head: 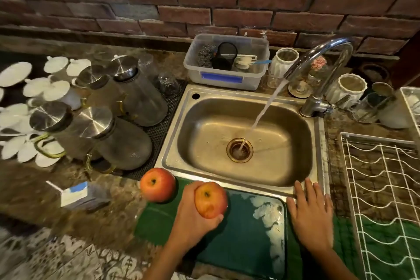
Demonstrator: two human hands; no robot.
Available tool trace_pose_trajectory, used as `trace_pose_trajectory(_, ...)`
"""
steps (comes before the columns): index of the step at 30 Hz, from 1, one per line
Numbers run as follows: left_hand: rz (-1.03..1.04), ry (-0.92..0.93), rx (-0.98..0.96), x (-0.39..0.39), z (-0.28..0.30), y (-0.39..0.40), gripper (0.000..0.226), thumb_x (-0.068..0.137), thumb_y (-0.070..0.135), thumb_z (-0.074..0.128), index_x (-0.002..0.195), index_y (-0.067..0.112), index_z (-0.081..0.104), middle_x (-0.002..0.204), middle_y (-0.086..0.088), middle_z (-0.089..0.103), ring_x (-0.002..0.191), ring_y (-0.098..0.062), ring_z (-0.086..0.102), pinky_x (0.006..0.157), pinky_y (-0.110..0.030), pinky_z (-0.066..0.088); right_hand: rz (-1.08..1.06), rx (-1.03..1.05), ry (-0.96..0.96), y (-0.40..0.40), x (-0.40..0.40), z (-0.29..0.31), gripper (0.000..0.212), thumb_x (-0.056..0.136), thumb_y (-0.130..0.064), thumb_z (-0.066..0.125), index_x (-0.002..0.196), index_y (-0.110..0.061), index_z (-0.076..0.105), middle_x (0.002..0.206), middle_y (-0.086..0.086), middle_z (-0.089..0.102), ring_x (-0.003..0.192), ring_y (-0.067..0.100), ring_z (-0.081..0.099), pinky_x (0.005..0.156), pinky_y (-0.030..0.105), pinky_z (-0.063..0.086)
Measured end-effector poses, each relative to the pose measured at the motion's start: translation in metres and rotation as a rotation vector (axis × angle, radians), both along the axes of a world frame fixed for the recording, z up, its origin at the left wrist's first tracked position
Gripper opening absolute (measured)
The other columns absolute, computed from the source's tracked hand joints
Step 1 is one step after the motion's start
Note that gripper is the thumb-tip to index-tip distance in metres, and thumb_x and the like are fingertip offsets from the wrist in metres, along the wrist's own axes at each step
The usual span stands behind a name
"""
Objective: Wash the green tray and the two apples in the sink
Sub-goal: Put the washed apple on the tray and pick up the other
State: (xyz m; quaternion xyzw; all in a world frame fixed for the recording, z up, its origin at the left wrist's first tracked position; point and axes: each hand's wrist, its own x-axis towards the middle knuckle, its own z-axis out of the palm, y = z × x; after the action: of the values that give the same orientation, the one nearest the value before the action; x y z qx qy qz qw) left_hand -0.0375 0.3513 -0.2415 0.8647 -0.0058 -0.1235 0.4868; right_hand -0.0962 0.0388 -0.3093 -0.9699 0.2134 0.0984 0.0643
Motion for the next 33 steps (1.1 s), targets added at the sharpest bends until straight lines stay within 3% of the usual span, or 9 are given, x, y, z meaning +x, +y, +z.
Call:
trace_pose_trajectory(5, -0.083, -0.082, 0.020, -0.019, -0.011, 0.017, 0.092, 0.052, 0.031, 0.091, 0.123, 0.054, 0.038, 0.121, 0.032, 0.042, 0.119, 0.008, 0.047, 0.093, -0.002, 0.034, 0.025, -0.031, -0.021, -0.002, -0.001, -0.003, 0.073, 0.099, -0.060, -0.001, 0.152, -0.023, 0.032, 0.163, 0.007, 0.026, 0.152, 0.027, 0.016, 0.120, 0.051, 0.010)
trace_pose_trajectory(8, -0.143, -0.101, 0.039, -0.026, -0.016, 0.021, 0.096, 0.054, 0.039, 0.091, 0.127, 0.059, 0.032, 0.135, 0.026, 0.034, 0.128, 0.011, 0.036, 0.100, -0.002, 0.028, 0.034, -0.039, -0.026, -0.001, -0.002, -0.006, 0.070, 0.101, -0.059, 0.002, 0.151, -0.021, 0.033, 0.162, 0.008, 0.029, 0.152, 0.028, 0.019, 0.120, 0.052, 0.012)
trace_pose_trajectory(11, -0.179, -0.128, 0.061, -0.028, -0.018, 0.020, 0.098, 0.058, 0.045, 0.089, 0.128, 0.066, 0.025, 0.140, 0.032, 0.025, 0.133, 0.010, 0.031, 0.103, -0.002, 0.027, 0.039, -0.035, -0.047, -0.003, -0.003, -0.008, 0.067, 0.102, -0.058, 0.005, 0.151, -0.021, 0.032, 0.161, 0.009, 0.029, 0.152, 0.029, 0.020, 0.121, 0.053, 0.013)
trace_pose_trajectory(21, -0.121, -0.137, 0.072, -0.035, -0.026, 0.017, 0.103, 0.053, 0.056, 0.088, 0.128, 0.071, 0.019, 0.137, 0.043, 0.016, 0.131, 0.015, 0.027, 0.102, -0.001, 0.025, 0.036, -0.028, -0.071, -0.003, -0.002, -0.007, 0.071, 0.100, -0.060, 0.002, 0.152, -0.021, 0.030, 0.163, 0.008, 0.026, 0.153, 0.027, 0.016, 0.122, 0.053, 0.013)
trace_pose_trajectory(26, -0.140, -0.110, 0.041, -0.039, -0.017, 0.024, 0.112, 0.049, 0.065, 0.089, 0.136, 0.070, 0.018, 0.147, 0.030, 0.017, 0.138, 0.010, 0.024, 0.106, -0.001, 0.022, 0.031, -0.019, -0.065, -0.002, -0.001, -0.005, 0.073, 0.098, -0.060, 0.000, 0.154, -0.021, 0.029, 0.164, 0.008, 0.023, 0.153, 0.027, 0.013, 0.123, 0.053, 0.011)
trace_pose_trajectory(28, -0.019, -0.149, -0.009, -0.036, -0.008, 0.032, 0.097, 0.057, 0.062, 0.085, 0.135, 0.065, 0.028, 0.143, 0.031, 0.029, 0.136, 0.010, 0.030, 0.104, -0.007, 0.031, 0.027, -0.022, -0.053, -0.001, -0.001, -0.005, 0.074, 0.098, -0.061, 0.000, 0.154, -0.021, 0.028, 0.165, 0.008, 0.022, 0.154, 0.027, 0.012, 0.123, 0.053, 0.010)
trace_pose_trajectory(31, 0.349, -0.264, 0.026, -0.017, 0.004, 0.045, 0.059, 0.072, 0.053, 0.075, 0.121, 0.058, 0.042, 0.127, 0.027, 0.042, 0.119, 0.009, 0.042, 0.095, -0.022, 0.040, 0.023, -0.028, -0.053, -0.002, -0.001, -0.006, 0.076, 0.097, -0.062, -0.002, 0.154, -0.022, 0.029, 0.164, 0.007, 0.023, 0.153, 0.027, 0.013, 0.123, 0.053, 0.010)
trace_pose_trajectory(33, 0.543, -0.264, 0.096, 0.000, 0.007, 0.055, 0.066, 0.075, 0.044, 0.080, 0.129, 0.047, 0.042, 0.130, 0.020, 0.036, 0.119, 0.002, 0.038, 0.097, -0.034, 0.042, 0.026, -0.032, -0.043, -0.002, -0.001, -0.006, 0.078, 0.096, -0.064, -0.004, 0.154, -0.023, 0.027, 0.165, 0.007, 0.022, 0.154, 0.026, 0.011, 0.122, 0.052, 0.007)
